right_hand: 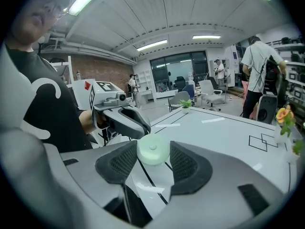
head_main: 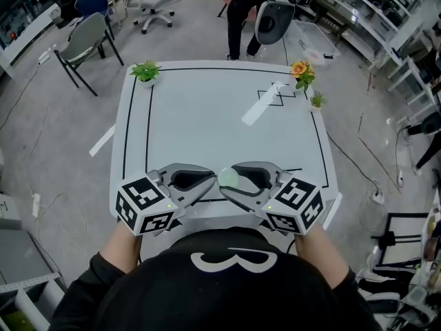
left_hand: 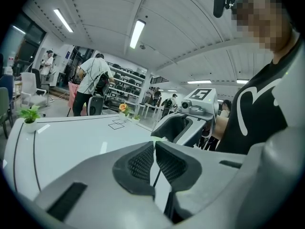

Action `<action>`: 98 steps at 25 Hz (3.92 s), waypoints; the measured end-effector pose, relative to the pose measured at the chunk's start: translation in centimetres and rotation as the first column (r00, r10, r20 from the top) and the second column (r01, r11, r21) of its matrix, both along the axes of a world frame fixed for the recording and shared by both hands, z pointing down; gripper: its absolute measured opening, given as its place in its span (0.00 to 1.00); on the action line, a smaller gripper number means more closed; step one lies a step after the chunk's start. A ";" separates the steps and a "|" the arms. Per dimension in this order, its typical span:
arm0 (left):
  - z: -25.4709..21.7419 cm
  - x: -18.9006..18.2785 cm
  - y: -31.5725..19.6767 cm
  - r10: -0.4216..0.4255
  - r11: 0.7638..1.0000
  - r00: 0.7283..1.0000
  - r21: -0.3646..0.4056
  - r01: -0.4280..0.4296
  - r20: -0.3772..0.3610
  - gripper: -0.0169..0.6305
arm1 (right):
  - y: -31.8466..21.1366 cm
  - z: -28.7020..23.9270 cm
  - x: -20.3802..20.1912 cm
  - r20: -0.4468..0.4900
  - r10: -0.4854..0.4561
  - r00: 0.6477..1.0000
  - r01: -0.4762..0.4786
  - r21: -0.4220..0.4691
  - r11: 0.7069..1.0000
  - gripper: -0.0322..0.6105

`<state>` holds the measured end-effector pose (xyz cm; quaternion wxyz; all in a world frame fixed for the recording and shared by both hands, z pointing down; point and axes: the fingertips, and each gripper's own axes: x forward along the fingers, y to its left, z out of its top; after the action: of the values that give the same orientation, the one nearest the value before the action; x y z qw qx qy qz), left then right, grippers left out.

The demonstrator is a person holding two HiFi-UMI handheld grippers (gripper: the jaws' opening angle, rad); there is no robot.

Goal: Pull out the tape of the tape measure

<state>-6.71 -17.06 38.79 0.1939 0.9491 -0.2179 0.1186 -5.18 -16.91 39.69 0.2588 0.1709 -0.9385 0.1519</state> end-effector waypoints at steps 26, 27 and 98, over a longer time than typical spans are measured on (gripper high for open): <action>0.4 -3.0 1.1 -0.225 0.974 0.974 0.007 0.224 0.042 0.05 | 1.2 0.4 1.1 -0.025 0.064 0.998 -0.063 0.019 0.998 0.39; 0.3 -3.3 1.1 -0.235 0.972 0.971 0.007 0.235 0.043 0.05 | 1.3 0.3 1.1 -0.022 0.064 0.998 -0.063 0.021 0.998 0.39; -0.1 -19.3 -4.9 -0.630 0.776 0.769 0.058 0.628 0.108 0.05 | -6.7 0.4 7.7 -0.084 0.285 0.955 -0.279 0.081 0.957 0.39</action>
<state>-25.96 -22.00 38.64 0.2001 0.8143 -0.5351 0.1025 2.53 -23.63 40.12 0.2725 0.3189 -0.8958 0.1467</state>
